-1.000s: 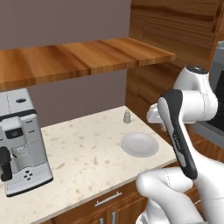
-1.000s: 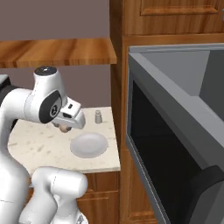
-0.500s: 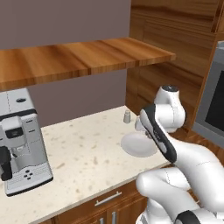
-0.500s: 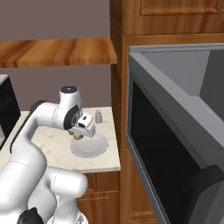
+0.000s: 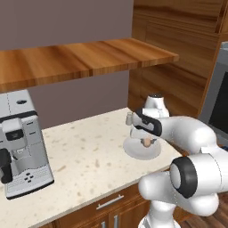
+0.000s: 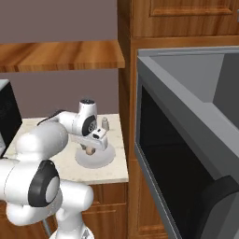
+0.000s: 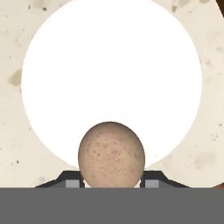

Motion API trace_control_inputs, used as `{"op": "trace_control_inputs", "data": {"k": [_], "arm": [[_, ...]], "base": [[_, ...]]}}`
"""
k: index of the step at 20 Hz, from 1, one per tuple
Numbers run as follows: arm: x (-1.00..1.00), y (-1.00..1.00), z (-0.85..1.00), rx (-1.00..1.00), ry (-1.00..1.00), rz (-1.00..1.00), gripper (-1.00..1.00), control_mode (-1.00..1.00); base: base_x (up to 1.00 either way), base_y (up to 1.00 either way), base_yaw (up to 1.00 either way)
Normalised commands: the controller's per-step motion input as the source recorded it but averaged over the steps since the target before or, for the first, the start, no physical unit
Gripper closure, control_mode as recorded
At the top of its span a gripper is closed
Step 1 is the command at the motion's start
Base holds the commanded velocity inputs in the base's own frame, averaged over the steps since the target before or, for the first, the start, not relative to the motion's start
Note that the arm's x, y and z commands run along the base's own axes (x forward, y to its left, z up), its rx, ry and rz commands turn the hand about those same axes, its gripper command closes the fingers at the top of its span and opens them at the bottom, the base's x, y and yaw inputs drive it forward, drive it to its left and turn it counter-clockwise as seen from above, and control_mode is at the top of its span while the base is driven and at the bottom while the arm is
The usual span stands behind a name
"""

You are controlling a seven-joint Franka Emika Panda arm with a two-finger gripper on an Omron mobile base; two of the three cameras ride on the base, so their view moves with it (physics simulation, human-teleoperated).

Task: Pick the egg from the microwave and place it on plate located on the counter.

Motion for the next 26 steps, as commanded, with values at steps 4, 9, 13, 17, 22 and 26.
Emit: {"op": "trace_control_inputs", "data": {"k": [4, 9, 13, 17, 22, 26], "arm": [[0.41, 0.00, -0.37, 0.00, 0.16, 0.00, 1.00, -1.00], [0.39, 0.00, -0.29, 0.00, 0.07, 0.00, 1.00, -1.00], [0.47, 0.00, -0.42, 0.00, 0.01, 0.00, 1.00, -1.00], [0.30, 0.00, -0.46, 0.00, 0.00, 0.00, 1.00, -1.00], [0.06, 0.00, -0.13, 0.00, 0.00, 0.00, -1.00, -1.00], [0.00, 0.00, 0.00, 0.00, 0.00, 0.00, -1.00, -1.00]], "base": [[0.00, 0.00, 0.00], [0.00, 0.00, 0.00], [0.00, 0.00, 0.00], [0.00, 0.00, 0.00], [0.00, 0.00, 0.00], [0.00, 0.00, 0.00]]}}
